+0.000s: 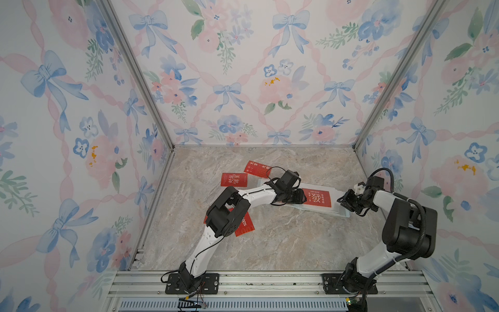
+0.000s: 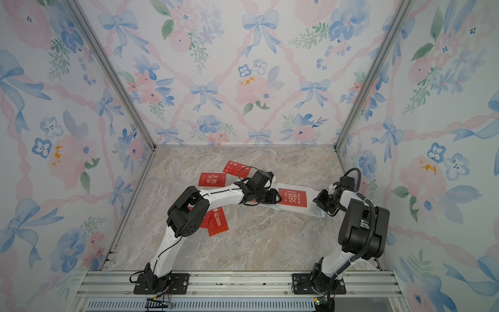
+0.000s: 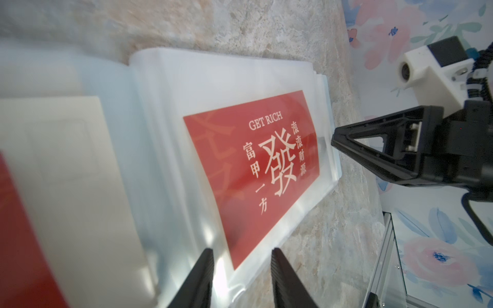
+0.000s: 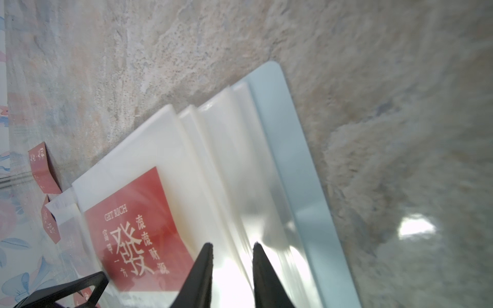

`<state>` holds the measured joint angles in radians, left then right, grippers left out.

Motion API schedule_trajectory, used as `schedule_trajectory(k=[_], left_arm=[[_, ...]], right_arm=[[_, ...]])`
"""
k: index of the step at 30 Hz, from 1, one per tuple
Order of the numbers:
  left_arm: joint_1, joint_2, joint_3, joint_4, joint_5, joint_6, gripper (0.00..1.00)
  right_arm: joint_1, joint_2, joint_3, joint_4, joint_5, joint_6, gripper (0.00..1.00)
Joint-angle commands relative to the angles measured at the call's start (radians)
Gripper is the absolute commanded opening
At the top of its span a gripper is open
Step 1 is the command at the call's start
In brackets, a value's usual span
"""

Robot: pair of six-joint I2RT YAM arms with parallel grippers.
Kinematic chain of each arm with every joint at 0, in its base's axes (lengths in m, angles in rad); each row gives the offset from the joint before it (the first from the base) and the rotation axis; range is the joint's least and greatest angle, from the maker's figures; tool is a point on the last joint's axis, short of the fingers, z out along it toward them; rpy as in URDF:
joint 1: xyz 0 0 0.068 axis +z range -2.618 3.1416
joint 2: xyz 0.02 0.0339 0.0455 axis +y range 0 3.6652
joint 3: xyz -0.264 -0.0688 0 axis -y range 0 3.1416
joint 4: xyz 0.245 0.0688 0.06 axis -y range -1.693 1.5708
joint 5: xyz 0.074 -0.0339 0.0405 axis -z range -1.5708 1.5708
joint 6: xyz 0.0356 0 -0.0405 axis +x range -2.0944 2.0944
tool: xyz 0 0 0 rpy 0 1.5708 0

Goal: Place the photos into the photo albums
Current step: Turn the page of the photo album at the center of the board.

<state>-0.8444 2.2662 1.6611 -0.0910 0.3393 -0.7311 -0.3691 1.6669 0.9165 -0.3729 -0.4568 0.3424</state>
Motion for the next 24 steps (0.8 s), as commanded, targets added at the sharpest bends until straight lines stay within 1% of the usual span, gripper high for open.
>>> schedule_trajectory(k=[1,8,11,16,19,24], left_arm=[[-0.008,0.036,0.034,-0.002,0.020,-0.008,0.38],[-0.019,0.069,0.061,-0.001,0.027,-0.010,0.33],[-0.019,0.067,0.053,-0.002,0.023,-0.009,0.33],[-0.019,0.069,0.052,-0.001,0.023,-0.007,0.33],[-0.019,0.072,0.054,-0.002,0.026,-0.009,0.33],[-0.021,0.082,0.054,-0.002,0.025,-0.009,0.33]], right_arm=[[0.018,-0.023,-0.001,-0.015,0.002,-0.019,0.27],[0.044,0.035,0.017,-0.028,0.018,-0.023,0.27],[0.043,0.038,0.019,-0.043,0.055,-0.028,0.27],[0.041,0.019,0.019,-0.050,0.074,-0.029,0.27],[0.042,0.008,0.013,-0.042,0.072,-0.029,0.27],[0.054,0.038,0.014,-0.039,0.055,-0.029,0.27]])
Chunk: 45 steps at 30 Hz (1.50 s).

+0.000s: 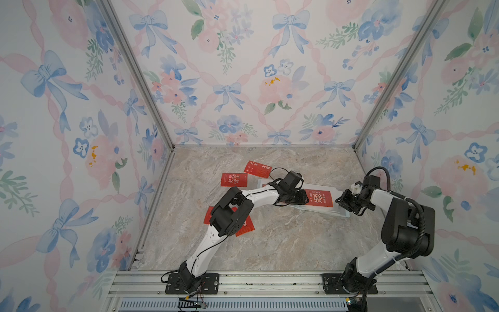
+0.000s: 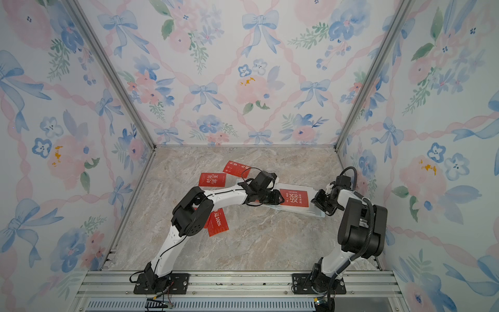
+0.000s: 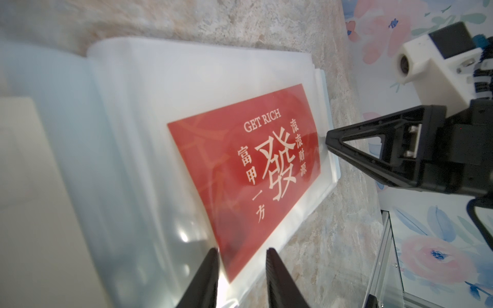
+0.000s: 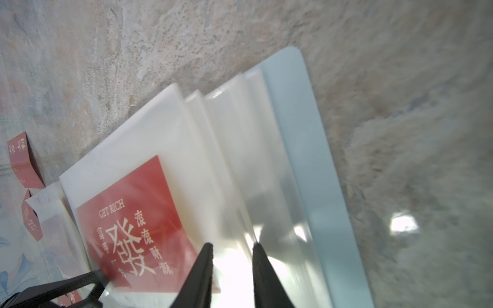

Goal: Place the photos into the photo albums
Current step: Turn the page of the photo album at the center of the board.

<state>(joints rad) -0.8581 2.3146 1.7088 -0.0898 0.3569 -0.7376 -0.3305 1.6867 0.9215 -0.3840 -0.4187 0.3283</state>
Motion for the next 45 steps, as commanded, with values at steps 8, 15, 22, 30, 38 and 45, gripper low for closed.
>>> schedule_trajectory(k=[8,15,22,30,38,45], left_arm=[[-0.008,0.063,0.011,-0.003,0.010,-0.005,0.33],[-0.008,0.069,0.014,-0.002,0.016,-0.005,0.32],[-0.009,0.066,0.023,-0.003,0.020,-0.007,0.32],[-0.009,0.054,0.028,-0.003,0.021,-0.007,0.32],[-0.010,0.046,0.028,-0.002,0.022,-0.008,0.32],[-0.012,0.036,0.022,-0.003,0.025,-0.009,0.32]], right_arm=[[0.067,0.062,0.009,0.019,-0.075,-0.008,0.27],[0.103,0.035,0.002,0.055,-0.133,0.006,0.27],[0.125,-0.073,0.050,-0.041,-0.101,-0.015,0.28],[0.131,-0.130,0.089,-0.126,-0.045,-0.042,0.28],[0.143,-0.145,0.095,-0.144,-0.027,-0.049,0.28],[0.166,-0.176,0.118,-0.158,-0.049,-0.041,0.28]])
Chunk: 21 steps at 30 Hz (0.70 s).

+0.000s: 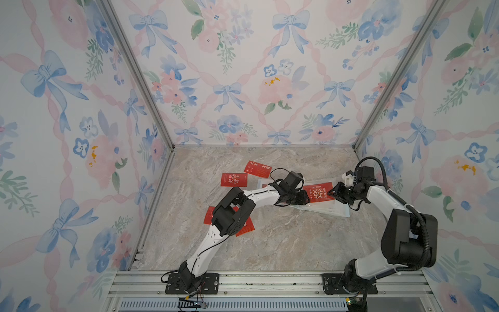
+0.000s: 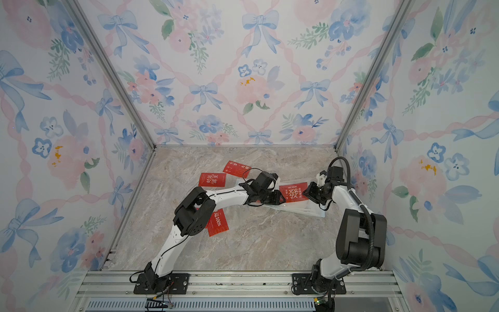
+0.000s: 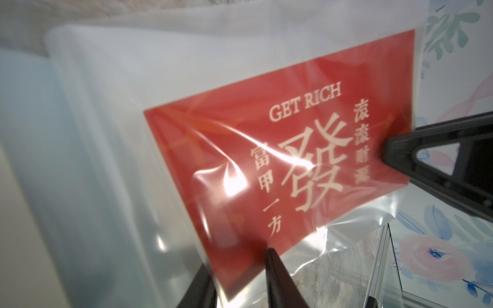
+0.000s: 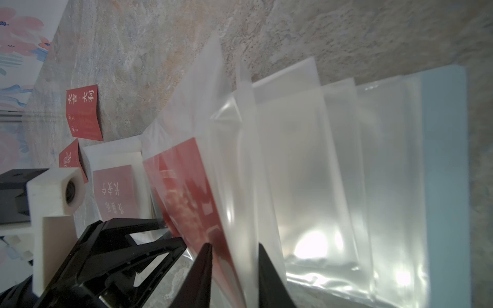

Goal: Place the photos into the photo albums
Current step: Turn the page of the photo album at the center of the board.

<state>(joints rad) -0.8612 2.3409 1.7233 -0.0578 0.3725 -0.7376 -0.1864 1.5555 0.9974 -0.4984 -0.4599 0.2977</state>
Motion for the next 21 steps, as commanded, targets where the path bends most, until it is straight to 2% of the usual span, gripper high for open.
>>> schedule_trajectory(k=[1,14,21], left_arm=[[-0.009,0.010,0.007,-0.034,0.008,-0.008,0.32],[-0.013,-0.002,0.002,-0.034,0.006,-0.006,0.32],[-0.013,-0.021,-0.013,-0.035,0.005,-0.005,0.32]], right_arm=[[0.024,-0.052,0.049,-0.055,-0.001,-0.013,0.28],[0.047,-0.097,0.086,-0.095,0.012,-0.002,0.29],[0.053,-0.070,0.060,-0.016,-0.118,0.035,0.29]])
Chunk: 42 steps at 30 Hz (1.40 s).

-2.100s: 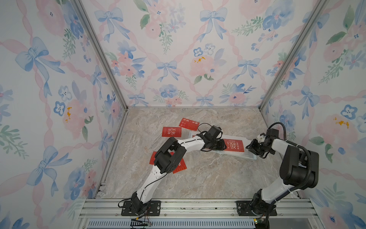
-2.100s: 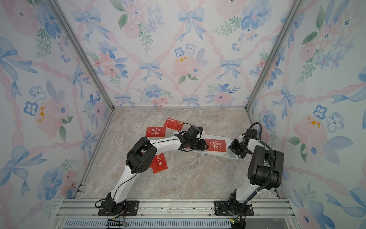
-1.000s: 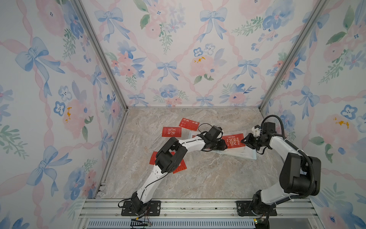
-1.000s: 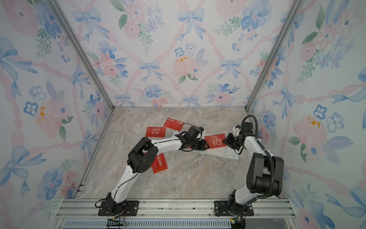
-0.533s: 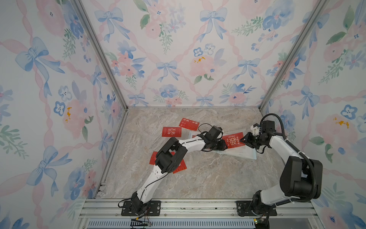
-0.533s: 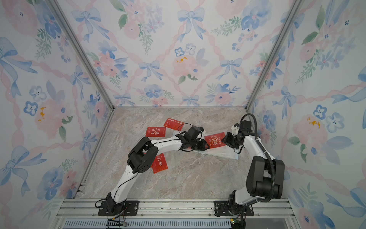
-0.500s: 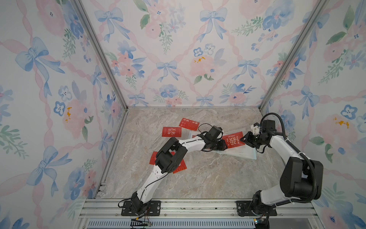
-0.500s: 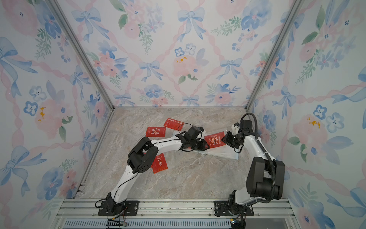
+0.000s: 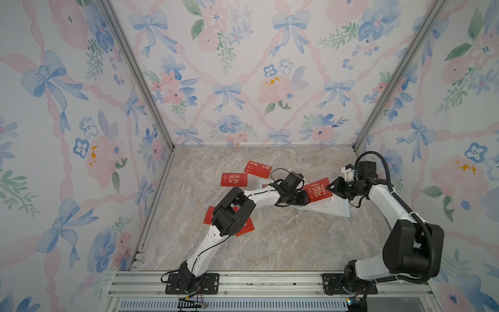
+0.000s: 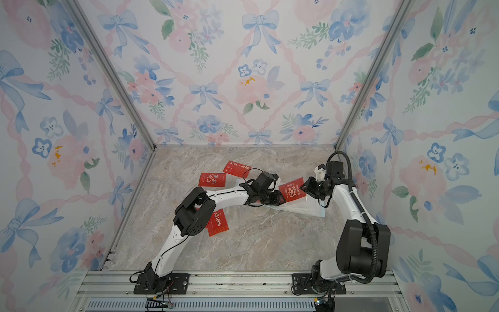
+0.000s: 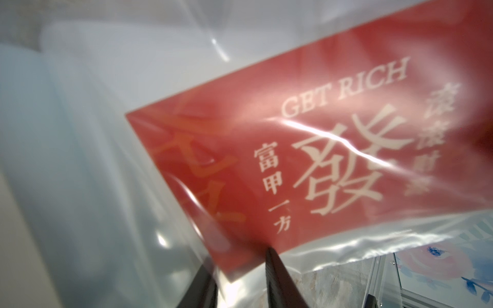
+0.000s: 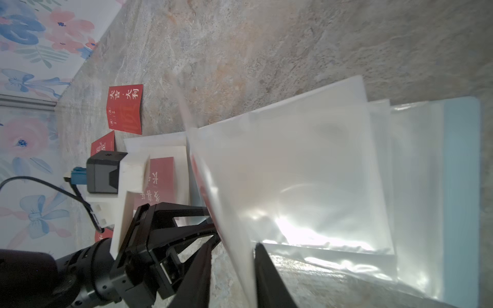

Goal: Place the photos into the photo albums
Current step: Turn the page of the photo album at the center of the board.

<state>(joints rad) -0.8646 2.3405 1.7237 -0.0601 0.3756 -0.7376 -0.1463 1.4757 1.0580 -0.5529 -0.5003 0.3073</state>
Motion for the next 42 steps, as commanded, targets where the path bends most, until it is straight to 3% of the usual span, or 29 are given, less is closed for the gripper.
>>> schedule_trajectory(k=[1,10,16,25,35,42], left_arm=[[-0.009,-0.025,-0.016,-0.033,0.002,-0.004,0.32],[0.004,-0.084,-0.040,-0.032,-0.018,0.003,0.33],[0.058,-0.208,-0.160,-0.032,-0.097,-0.027,0.36],[0.111,-0.354,-0.299,-0.031,-0.130,-0.016,0.38],[0.152,-0.490,-0.464,-0.011,-0.177,-0.021,0.37],[0.258,-0.657,-0.664,0.009,-0.201,-0.029,0.37]], right_arm=[[0.015,0.008,0.000,0.046,-0.091,0.030,0.29],[0.053,-0.004,0.027,0.052,-0.220,0.042,0.29],[0.105,-0.006,0.037,0.036,-0.251,0.032,0.33],[0.232,0.034,0.072,0.122,-0.220,0.101,0.35],[0.433,0.210,0.261,0.137,-0.149,0.137,0.35],[0.503,0.292,0.311,0.157,-0.134,0.156,0.35]])
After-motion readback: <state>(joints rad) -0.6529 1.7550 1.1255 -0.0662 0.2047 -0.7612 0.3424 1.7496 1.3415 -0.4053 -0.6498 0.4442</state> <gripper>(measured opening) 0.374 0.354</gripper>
